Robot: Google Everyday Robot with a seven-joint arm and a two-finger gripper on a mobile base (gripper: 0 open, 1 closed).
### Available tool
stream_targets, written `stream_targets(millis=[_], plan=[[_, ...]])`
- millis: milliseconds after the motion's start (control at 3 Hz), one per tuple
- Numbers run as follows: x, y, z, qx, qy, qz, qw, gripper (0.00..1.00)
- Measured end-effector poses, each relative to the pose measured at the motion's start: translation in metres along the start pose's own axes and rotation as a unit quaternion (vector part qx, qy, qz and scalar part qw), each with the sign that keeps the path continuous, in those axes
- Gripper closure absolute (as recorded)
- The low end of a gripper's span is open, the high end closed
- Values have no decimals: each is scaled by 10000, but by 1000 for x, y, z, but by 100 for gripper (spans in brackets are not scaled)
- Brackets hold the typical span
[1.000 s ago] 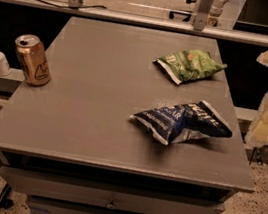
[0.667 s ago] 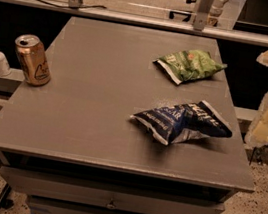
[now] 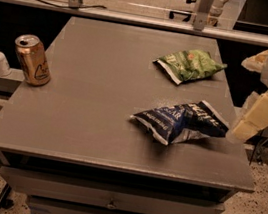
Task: Move blue chip bag near orange can
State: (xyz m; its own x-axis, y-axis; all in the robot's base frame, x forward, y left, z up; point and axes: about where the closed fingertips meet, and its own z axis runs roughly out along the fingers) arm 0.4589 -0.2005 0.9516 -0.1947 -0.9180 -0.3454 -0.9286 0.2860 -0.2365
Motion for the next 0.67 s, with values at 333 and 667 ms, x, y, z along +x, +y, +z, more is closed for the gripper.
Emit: stream_targets(millis=[333, 667], plan=[[-4, 9, 27, -250, -242, 51, 9994, 0], [-7, 23, 51, -527, -443, 145, 9975, 0]])
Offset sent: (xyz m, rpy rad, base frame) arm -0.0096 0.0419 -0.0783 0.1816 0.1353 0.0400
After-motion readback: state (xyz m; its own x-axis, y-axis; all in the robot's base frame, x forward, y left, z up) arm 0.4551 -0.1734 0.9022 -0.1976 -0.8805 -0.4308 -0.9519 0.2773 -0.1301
